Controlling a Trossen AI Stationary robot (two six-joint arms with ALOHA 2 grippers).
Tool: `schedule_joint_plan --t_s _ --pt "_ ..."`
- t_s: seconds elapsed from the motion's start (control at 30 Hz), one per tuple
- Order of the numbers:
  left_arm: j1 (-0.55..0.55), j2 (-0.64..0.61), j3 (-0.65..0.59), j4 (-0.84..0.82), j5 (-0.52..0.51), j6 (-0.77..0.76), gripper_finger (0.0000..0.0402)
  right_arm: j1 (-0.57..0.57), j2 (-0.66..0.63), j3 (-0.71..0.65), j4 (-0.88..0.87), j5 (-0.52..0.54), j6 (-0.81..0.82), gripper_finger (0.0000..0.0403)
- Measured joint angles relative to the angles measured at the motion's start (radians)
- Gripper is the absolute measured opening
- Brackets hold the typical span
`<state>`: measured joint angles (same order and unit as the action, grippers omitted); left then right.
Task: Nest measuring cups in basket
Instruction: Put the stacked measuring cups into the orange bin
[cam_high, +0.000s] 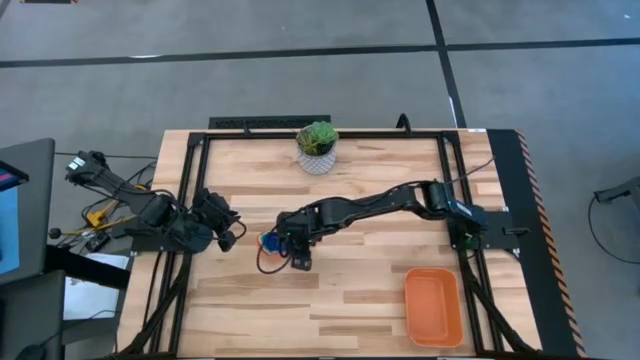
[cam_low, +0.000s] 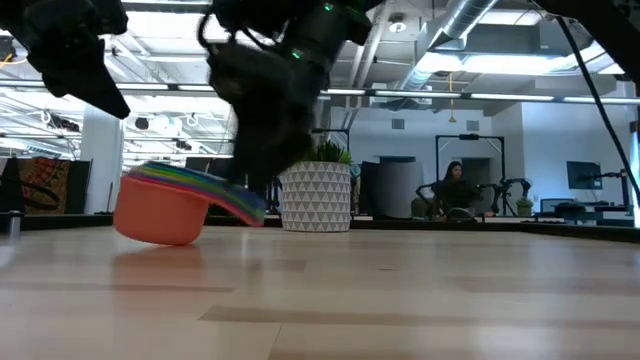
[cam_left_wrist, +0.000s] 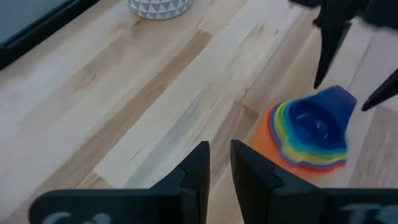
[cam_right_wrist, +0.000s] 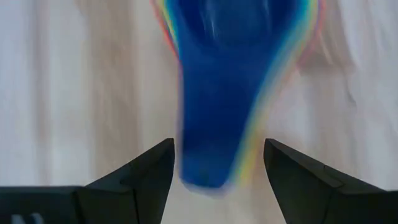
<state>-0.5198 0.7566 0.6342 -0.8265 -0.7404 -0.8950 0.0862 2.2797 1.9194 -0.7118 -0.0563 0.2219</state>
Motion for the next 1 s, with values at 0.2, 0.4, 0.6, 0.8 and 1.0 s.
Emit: schedule_joint_plan --t_s 0.2,0.4,0.6,0.8,1.0 --pt "0.000 0.016 0.000 0.003 -0.005 -0.041 0.0052 -0.011 -0.001 -0.003 0.012 -0.015 -0.020 0.0272" --pt "0.000 0.016 0.000 0.006 -0.037 -0.044 0.0052 -0.023 -0.007 -0.003 0.069 -0.023 -0.021 0.0272" --pt "0.000 0.016 0.000 0.005 -0.046 -0.044 0.0052 -0.023 0.000 -0.003 0.105 -0.049 -0.044 0.0272" --pt "0.000 0.016 0.000 0.005 -0.050 -0.044 0.0052 -0.021 0.000 -0.003 0.138 -0.051 -0.049 0.0272" --pt "0.000 0.016 0.000 0.005 -0.052 -0.044 0.0052 -0.022 0.000 -0.003 0.143 -0.051 -0.067 0.0272"
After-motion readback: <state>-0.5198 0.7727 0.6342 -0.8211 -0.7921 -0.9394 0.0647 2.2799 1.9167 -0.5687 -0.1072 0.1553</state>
